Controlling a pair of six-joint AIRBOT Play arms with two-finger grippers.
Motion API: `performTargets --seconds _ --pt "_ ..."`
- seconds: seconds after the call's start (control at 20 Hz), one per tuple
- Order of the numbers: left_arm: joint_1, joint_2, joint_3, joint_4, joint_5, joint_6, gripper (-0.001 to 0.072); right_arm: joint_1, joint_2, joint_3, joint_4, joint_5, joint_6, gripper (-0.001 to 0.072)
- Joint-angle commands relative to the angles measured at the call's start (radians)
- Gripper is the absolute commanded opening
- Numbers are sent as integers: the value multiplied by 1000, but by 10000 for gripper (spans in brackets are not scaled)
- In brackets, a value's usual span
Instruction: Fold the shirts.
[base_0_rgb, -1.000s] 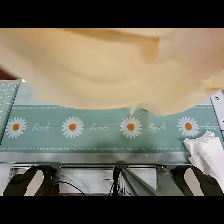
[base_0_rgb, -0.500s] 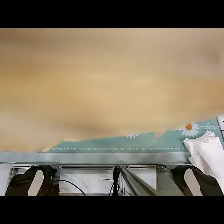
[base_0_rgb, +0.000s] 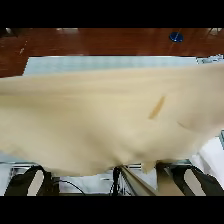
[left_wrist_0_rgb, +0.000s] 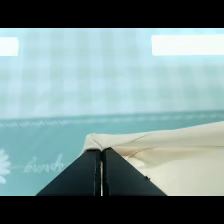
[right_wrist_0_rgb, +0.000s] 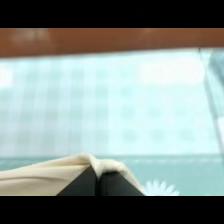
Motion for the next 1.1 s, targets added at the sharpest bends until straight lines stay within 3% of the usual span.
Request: performTargets --seconds 0.0,0.15,0.6,1.05 --pt "0 -139 -278 -28 142 81 25 2 -172 -220 7 -92 -24 28" --pt "-3 -318 -335 -95 302 121 24 68 -356 -217 13 -207 -60 28" --pt "-63 -646 -332 -159 676 233 25 249 -629 -217 -4 -820 -84 28" --pt "-146 -880 -332 -167 877 241 26 249 -849 -217 27 -880 -84 28"
